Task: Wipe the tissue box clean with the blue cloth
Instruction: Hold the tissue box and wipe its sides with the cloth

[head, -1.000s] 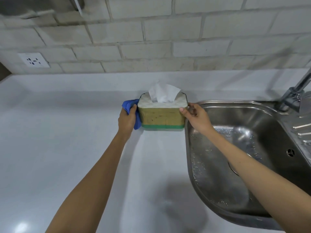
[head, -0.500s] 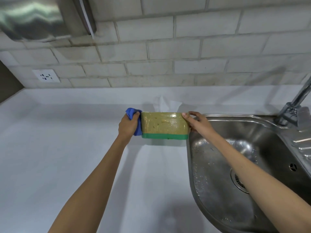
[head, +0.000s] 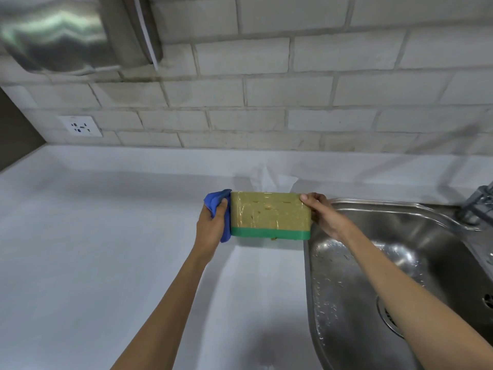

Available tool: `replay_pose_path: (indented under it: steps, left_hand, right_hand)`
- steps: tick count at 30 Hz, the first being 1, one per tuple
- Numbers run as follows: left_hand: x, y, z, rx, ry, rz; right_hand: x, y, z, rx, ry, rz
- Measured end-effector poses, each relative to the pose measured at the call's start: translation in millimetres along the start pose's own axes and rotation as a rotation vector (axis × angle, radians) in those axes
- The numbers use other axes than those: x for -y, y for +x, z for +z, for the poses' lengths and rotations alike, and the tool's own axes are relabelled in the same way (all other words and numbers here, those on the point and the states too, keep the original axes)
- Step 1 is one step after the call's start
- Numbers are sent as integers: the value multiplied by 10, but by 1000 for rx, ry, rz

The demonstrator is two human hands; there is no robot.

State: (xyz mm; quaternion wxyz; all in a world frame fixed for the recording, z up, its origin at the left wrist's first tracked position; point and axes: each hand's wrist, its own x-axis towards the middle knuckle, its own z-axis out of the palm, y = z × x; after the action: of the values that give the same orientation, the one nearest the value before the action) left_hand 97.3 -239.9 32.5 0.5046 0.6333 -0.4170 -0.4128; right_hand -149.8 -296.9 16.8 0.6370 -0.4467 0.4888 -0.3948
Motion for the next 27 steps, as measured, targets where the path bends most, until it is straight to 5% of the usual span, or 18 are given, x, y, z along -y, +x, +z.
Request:
replay_pose_path:
  steps: [8, 27]
  left_hand:
    - [-71, -473, -197, -2, -63, 57]
    - [340, -1697, -579, -79, -37, 66]
  right_hand:
    - [-24, -523, 90, -58, -245, -111]
    - [-571, -1619, 462, -42, -255, -82]
